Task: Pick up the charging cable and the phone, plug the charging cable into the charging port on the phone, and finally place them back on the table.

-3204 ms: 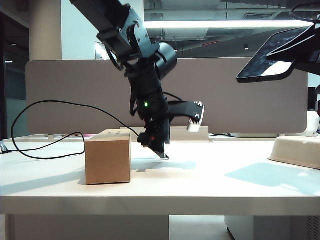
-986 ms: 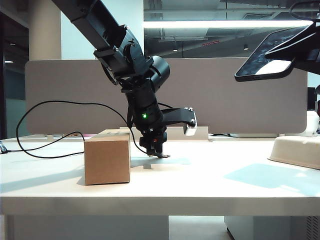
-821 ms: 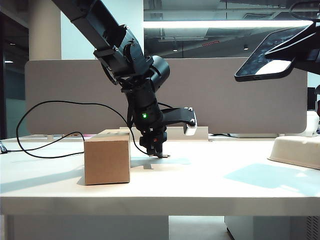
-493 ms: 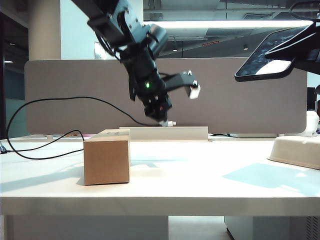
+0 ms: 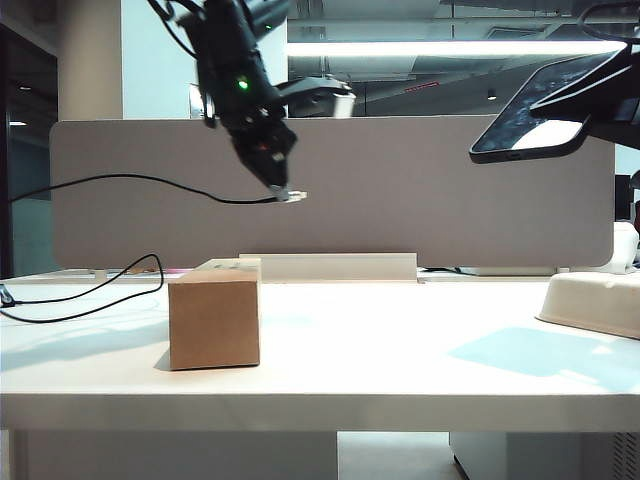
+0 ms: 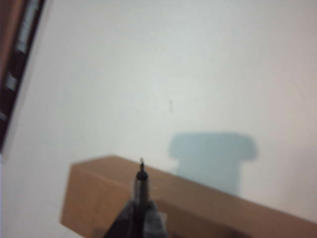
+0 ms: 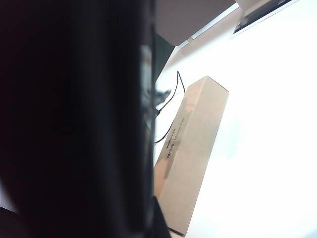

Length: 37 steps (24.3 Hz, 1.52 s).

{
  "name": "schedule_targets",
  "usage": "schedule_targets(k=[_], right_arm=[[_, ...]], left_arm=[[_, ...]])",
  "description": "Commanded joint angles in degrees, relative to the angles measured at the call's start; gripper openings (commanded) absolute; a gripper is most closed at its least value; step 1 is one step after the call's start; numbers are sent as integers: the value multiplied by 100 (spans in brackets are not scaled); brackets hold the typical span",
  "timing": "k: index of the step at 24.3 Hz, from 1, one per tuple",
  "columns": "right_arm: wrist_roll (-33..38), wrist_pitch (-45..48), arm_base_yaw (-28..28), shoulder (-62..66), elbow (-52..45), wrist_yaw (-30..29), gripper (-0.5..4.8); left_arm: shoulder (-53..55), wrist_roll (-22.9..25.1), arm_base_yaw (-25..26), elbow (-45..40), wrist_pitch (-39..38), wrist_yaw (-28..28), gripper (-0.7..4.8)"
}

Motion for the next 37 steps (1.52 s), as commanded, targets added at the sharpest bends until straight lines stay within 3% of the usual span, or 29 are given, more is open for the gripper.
schedule_targets(k=[1, 3, 5, 11, 18, 25, 28, 34, 37], right_arm=[[129, 199, 0, -31, 35, -15, -5], [127, 208, 0, -31, 35, -35, -5], [129, 269, 0, -31, 48, -52, -5], [520, 645, 2, -33, 72, -83, -5], [1416, 2039, 72, -33, 72, -321, -5], [2575, 3759, 149, -33, 79, -275, -5], [2697, 3932, 197, -35, 192, -247, -5], [2691, 3926, 522, -35, 573, -269, -5], [2693, 3917, 542, -35, 704, -267, -5]], left_arm=[[-282, -538, 28, 20, -667, 192, -7], [-407, -640, 26, 20, -894, 341, -7], [-695, -640, 20, 20, -1349, 1178, -6], [-1226, -1213, 22, 20, -1663, 2763, -7], [-1602, -1373, 79, 20, -1676, 4708, -6], [-1613, -1528, 623, 17, -2041, 7552, -6], [-1591, -1458, 730, 15, -2227, 8345, -7], [-1486, -1296, 713, 9, -2465, 8616, -7], [-1266, -986, 710, 7, -2990, 8671, -6]])
